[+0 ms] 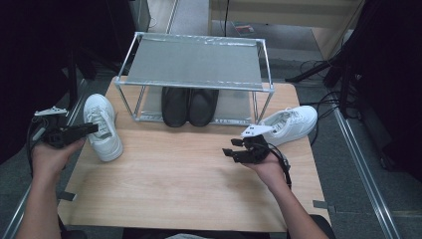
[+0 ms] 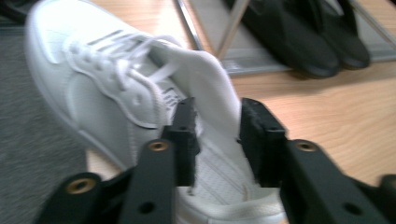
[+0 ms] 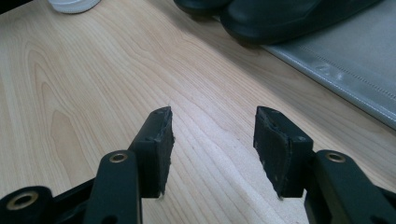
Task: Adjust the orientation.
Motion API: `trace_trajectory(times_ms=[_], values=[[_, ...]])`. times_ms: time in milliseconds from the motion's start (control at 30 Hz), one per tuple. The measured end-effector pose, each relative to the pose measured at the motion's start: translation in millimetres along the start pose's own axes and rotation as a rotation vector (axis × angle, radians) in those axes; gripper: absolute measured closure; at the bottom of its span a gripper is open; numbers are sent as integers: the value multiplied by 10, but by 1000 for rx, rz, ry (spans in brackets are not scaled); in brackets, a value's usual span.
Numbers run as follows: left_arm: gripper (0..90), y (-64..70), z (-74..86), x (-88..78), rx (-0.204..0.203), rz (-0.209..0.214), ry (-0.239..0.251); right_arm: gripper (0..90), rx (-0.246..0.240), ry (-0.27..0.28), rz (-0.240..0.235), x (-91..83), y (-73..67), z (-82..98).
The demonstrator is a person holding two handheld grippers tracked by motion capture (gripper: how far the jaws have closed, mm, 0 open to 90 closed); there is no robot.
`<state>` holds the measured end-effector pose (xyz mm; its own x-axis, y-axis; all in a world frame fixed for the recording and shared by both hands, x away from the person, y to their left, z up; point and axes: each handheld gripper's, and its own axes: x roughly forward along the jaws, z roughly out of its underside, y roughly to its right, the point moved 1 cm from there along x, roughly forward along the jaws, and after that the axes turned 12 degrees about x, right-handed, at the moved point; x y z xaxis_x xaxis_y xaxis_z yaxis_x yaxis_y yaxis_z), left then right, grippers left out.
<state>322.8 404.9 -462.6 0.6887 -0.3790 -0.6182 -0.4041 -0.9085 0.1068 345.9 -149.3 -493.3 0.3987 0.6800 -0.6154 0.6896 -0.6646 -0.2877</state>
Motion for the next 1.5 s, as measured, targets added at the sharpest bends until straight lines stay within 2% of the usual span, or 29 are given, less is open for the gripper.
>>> trace_trajectory(times_ms=[133,300,600,767,800,900,1000,1067,1200,1300,1433,1500], values=[[573,-75,-1,-26,-27,-13,13,484,0,0,4,-16,0,14],[519,-168,21,-19,-35,-82,-4,484,7,4,14,-45,21,38],[492,-301,78,194,-69,-97,-62,481,25,4,38,-126,44,107],[456,-348,91,316,-91,-74,-65,481,39,11,56,-186,69,153],[447,-350,97,350,-87,-71,-69,481,42,12,57,-195,73,163],[416,-335,86,416,-59,-98,-81,481,48,15,69,-232,86,192],[414,-312,69,453,-17,-119,-92,481,58,20,77,-269,98,219],[424,-300,72,465,-6,-128,-91,481,65,22,82,-285,105,234],[453,-332,91,452,-11,-109,-73,479,68,20,87,-294,110,249],[533,-339,96,412,2,-104,-53,478,67,18,87,-285,105,249],[631,-318,80,394,13,-126,-71,476,64,12,85,-263,102,241],[711,-327,74,363,-8,-157,-68,475,61,9,84,-257,97,237]])
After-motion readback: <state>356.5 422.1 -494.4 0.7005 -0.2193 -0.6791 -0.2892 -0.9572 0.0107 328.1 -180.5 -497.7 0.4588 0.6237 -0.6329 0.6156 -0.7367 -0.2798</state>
